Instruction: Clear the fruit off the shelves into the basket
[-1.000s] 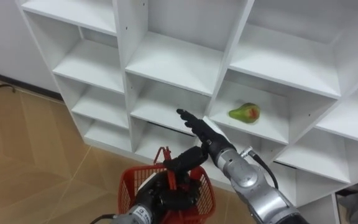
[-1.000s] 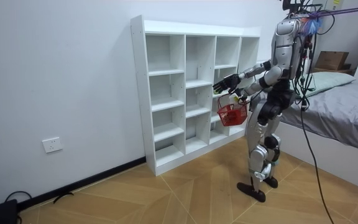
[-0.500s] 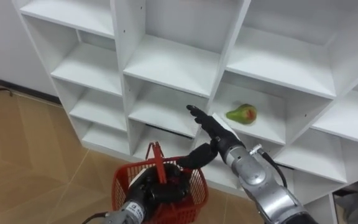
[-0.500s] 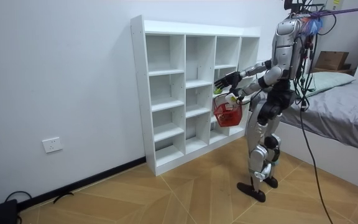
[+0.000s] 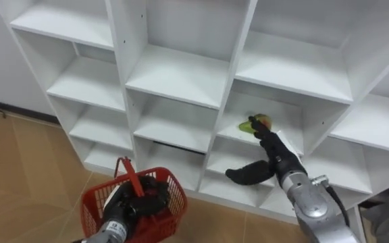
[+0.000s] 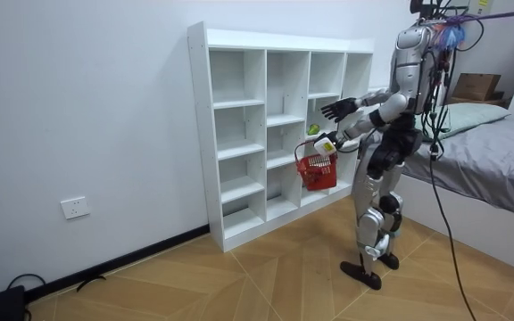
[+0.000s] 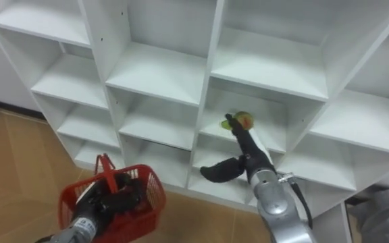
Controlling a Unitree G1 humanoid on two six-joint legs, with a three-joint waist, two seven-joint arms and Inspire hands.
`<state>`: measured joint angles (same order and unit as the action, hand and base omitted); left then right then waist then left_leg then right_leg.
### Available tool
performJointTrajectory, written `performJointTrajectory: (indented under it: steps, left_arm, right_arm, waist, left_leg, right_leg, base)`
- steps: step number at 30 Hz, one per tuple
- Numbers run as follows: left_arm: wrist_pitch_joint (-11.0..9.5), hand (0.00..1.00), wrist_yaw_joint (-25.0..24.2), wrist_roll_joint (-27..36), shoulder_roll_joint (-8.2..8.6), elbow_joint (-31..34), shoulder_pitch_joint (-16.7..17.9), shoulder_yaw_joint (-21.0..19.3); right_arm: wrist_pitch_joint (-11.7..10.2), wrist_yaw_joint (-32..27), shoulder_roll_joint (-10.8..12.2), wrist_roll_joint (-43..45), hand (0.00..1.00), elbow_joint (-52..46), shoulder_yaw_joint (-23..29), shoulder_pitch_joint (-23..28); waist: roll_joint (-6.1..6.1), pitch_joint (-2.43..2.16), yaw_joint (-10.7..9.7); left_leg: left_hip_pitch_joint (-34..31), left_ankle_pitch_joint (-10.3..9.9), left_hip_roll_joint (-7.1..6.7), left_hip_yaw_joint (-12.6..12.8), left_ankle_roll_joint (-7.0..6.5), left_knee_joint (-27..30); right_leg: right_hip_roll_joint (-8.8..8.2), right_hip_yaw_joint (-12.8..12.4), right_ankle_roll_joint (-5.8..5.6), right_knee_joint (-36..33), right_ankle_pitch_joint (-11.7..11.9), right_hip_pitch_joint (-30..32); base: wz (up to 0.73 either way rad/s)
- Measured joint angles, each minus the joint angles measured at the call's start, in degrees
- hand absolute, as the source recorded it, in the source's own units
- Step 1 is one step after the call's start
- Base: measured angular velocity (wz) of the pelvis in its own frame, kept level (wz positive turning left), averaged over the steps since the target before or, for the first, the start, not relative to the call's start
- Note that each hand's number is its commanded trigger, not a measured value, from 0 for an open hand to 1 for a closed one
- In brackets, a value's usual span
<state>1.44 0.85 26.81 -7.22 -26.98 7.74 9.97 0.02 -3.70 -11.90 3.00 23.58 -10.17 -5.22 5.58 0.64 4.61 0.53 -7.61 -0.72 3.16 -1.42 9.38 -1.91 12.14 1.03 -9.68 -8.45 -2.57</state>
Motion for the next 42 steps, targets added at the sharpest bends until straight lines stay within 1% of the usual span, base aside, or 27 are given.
performJointTrajectory:
  steps: [3,5,6,7,8,10,12,13,18,20,25,28,30,31,33,34,35,36,37,38,39,41,42]
  left_arm:
    - [-0.61,1.00,0.33,-0.01,-0.41,-1.36,1.28,-0.96]
    - [-0.61,1.00,1.04,-0.12,-0.50,-1.42,2.11,-1.41]
    - [-0.61,1.00,1.14,-0.12,-0.45,-1.42,2.32,-1.62]
    - [-0.61,1.00,1.30,-0.12,-0.31,-1.41,2.83,-2.16]
    - [-0.61,1.00,1.41,-0.10,-0.24,-1.42,3.21,-2.46]
    - [-0.61,1.00,1.52,-0.10,-0.18,-1.42,3.66,-2.93]
    - [-1.08,1.00,1.48,-0.12,-0.22,-2.13,3.69,-3.03]
    - [-1.60,1.00,1.46,-0.25,-0.25,-3.21,3.71,-3.04]
    - [-1.83,1.00,1.47,-2.45,-0.56,-8.68,3.91,-3.38]
    - [-1.83,1.00,1.44,-2.51,-0.55,-10.51,4.82,-3.57]
    - [-1.83,1.00,1.49,-2.18,-0.53,-11.24,6.71,-3.60]
    - [-1.84,1.00,1.48,-2.30,-0.73,-11.21,7.26,-3.65]
    - [-1.86,1.00,1.46,-2.50,-1.20,-11.17,7.56,-3.72]
    - [-1.87,1.00,1.45,-2.60,-1.56,-11.28,7.59,-3.82]
    - [-1.95,1.00,1.48,-2.22,-1.83,-11.26,7.52,-4.61]
    - [-1.96,1.00,1.58,-2.32,-2.29,-11.32,7.16,-4.89]
    - [-1.96,1.00,2.08,-2.64,-2.56,-11.75,6.52,-5.28]
    - [-1.97,1.00,2.45,-2.63,-2.56,-12.35,6.00,-5.46]
    - [-1.95,1.00,2.86,-2.63,-2.51,-13.81,4.77,-5.70]
    - [-1.92,1.00,3.16,-2.57,-2.45,-14.85,3.75,-5.70]
    - [-1.90,1.00,3.25,-2.58,-2.46,-14.90,3.41,-5.70]
    - [-1.90,1.00,3.54,-2.57,-2.53,-15.07,1.18,-5.63]
    - [-1.90,1.00,3.61,-2.59,-2.56,-15.34,0.46,-5.53]
  right_arm:
    - [-0.65,-1.22,-0.10,-0.16,0.00,-0.10,1.53,0.03]
    - [-1.44,-1.54,-0.08,0.11,0.00,-0.55,2.56,0.23]
    - [-1.45,-1.61,-0.08,0.29,0.00,-0.70,2.67,0.32]
    - [-1.45,-1.64,-0.09,0.97,0.00,-1.00,2.76,0.45]
    - [-1.50,-1.75,-0.09,1.88,0.00,-1.60,3.00,0.72]
    - [-1.84,-2.21,-0.11,2.29,0.00,-1.88,3.14,0.94]
    - [-1.84,-2.66,-0.27,2.01,0.00,-1.88,3.15,1.04]
    - [-1.84,-2.80,-0.47,1.90,0.00,-1.87,3.15,1.07]
    - [-1.95,-3.85,-0.76,1.73,0.00,-1.90,5.32,1.61]
    - [-2.02,-3.93,-1.38,1.48,0.00,-1.95,5.89,1.92]
    - [-2.12,-5.34,-1.56,1.81,0.00,-1.94,6.99,2.12]
    - [-2.76,-5.80,-1.63,1.55,0.00,-1.86,6.99,2.10]
    - [-2.99,-6.37,-1.95,1.69,0.00,-1.51,6.98,2.10]
    - [-3.05,-6.80,-2.37,1.44,0.00,-1.27,6.97,2.10]
    - [-3.07,-7.55,-3.15,0.02,0.00,-1.09,6.92,1.89]
    - [-3.80,-8.39,-3.25,-0.46,0.00,-0.62,6.87,1.49]
    - [-4.69,-8.91,-3.25,-0.48,0.00,0.89,6.51,0.69]
    - [-5.19,-9.23,-3.25,-0.71,0.00,1.44,6.32,0.37]
    - [-6.38,-9.67,-3.22,-1.12,0.00,3.24,6.14,-0.80]
    - [-7.10,-10.49,-3.23,-1.38,0.00,5.00,6.11,-2.26]
    - [-7.23,-10.95,-3.25,-1.49,0.00,5.69,6.12,-3.07]
    - [-7.86,-13.43,-3.78,-2.08,0.00,10.29,5.64,-7.49]
    - [-8.08,-13.81,-3.94,-2.61,0.00,11.60,5.57,-8.79]
  waist:
    - [-0.43,-0.15,-0.27]
    - [-0.84,-0.03,-0.62]
    - [-0.94,0.01,-0.76]
    - [-1.17,-0.08,-1.08]
    - [-1.45,-0.07,-1.19]
    - [-1.83,-0.22,-1.36]
    - [-2.02,-0.33,-1.38]
    - [-2.12,-0.31,-1.38]
    - [-2.04,-0.36,-1.48]
    - [-1.94,-0.27,-1.61]
    - [-1.91,-0.26,-1.62]
    - [-1.91,-0.27,-1.38]
    - [-1.73,-0.24,-1.20]
    - [-1.54,-0.13,-1.14]
    - [-1.12,-0.20,-0.67]
    - [-0.61,-0.15,-0.28]
    - [-0.06,-0.22,0.12]
    - [0.18,-0.26,0.22]
    - [0.47,-0.11,0.35]
    - [0.73,-0.09,0.36]
    - [0.82,-0.08,0.36]
    - [1.18,0.07,0.37]
    - [1.25,0.11,0.38]
  left_leg:
    - [0.78,-0.34,-0.05,-0.01,-0.08,0.14]
    - [1.06,-0.37,-0.06,0.02,-0.12,0.11]
    - [1.19,-0.38,-0.06,0.03,-0.15,0.11]
    - [1.39,-0.45,-0.05,0.10,-0.16,0.11]
    - [1.62,-0.51,-0.04,0.40,-0.16,0.06]
    - [1.90,-0.55,0.00,0.88,-0.16,-0.06]
    - [2.49,-0.55,0.04,1.33,-0.16,-0.38]
    - [3.16,-0.55,0.03,1.47,-0.16,-0.71]
    - [4.32,-0.89,0.00,1.40,-0.21,-0.76]
    - [4.95,-1.00,0.02,1.33,-0.21,-0.79]
    - [5.08,-1.06,0.03,1.42,-0.18,-0.78]
    - [5.03,-1.11,0.05,1.53,-0.12,-0.79]
    - [4.99,-1.12,0.05,1.57,-0.11,-0.87]
    - [4.92,-1.11,0.04,1.59,-0.12,-0.91]
    - [3.70,-1.10,0.07,1.61,-0.12,-0.73]
    - [2.56,-1.03,0.11,1.69,-0.08,-0.50]
    - [1.51,-0.97,0.29,2.18,-0.05,-0.26]
    - [0.92,-0.97,0.38,2.23,-0.05,-0.01]
    - [-0.06,-0.98,0.49,2.49,-0.05,0.28]
    - [-0.89,-0.98,0.63,2.82,-0.06,0.54]
    - [-1.39,-0.98,0.92,2.97,-0.07,0.65]
    - [-4.04,-0.99,1.00,3.29,-0.08,1.57]
    - [-4.43,-0.97,1.10,3.41,-0.09,1.79]
  right_leg:
    - [-0.04,-0.07,-0.17,0.12,-0.10,-0.87]
    - [-0.08,-0.17,-0.23,0.13,-0.14,-1.08]
    - [-0.07,-0.20,-0.26,0.16,-0.16,-1.22]
    - [-0.07,-0.28,-0.30,0.15,-0.19,-1.36]
    - [-0.04,-0.52,-0.31,0.13,-0.19,-1.46]
    - [-0.01,-0.92,-0.31,0.05,-0.19,-1.48]
    - [-0.01,-1.14,-0.31,-0.01,-0.19,-1.71]
    - [0.02,-1.17,-0.31,0.04,-0.19,-2.14]
    - [-0.02,-1.35,-0.49,0.07,-0.45,-2.88]
    - [-0.02,-1.39,-0.52,0.23,-0.50,-3.50]
    - [0.07,-1.92,-0.51,0.10,-0.58,-3.51]
    - [0.19,-2.34,-0.52,0.11,-0.62,-3.41]
    - [0.20,-2.37,-0.53,0.11,-0.63,-3.31]
    - [0.20,-2.37,-0.53,0.09,-0.63,-3.19]
    - [0.20,-2.44,-0.49,-0.09,-0.63,-2.01]
    - [0.23,-2.47,-0.41,-0.22,-0.58,-0.75]
    - [0.35,-2.59,-0.21,-0.48,-0.28,-0.05]
    - [0.41,-2.58,-0.13,-0.54,-0.08,0.41]
    - [0.42,-2.60,-0.06,-0.97,0.02,1.41]
    - [0.44,-2.71,0.01,-1.11,0.33,2.22]
    - [0.46,-2.75,0.06,-1.09,0.55,2.73]
    - [0.69,-3.06,0.21,-1.04,1.56,4.98]
    - [0.83,-3.36,0.24,-1.03,1.85,5.50]
  base:
    - [0.00]
    - [0.00]
    - [0.00]
    - [-0.05]
    - [-0.09]
    - [-0.13]
    - [-0.12]
    - [-0.08]
    - [-0.03]
    - [0.00]
    - [0.00]
    - [-0.01]
    - [0.00]
    - [0.00]
    - [0.00]
    - [-0.08]
    - [-0.10]
    - [-0.16]
    - [-0.15]
    - [-0.16]
    - [-0.15]
    - [-0.12]
    - [-0.14]
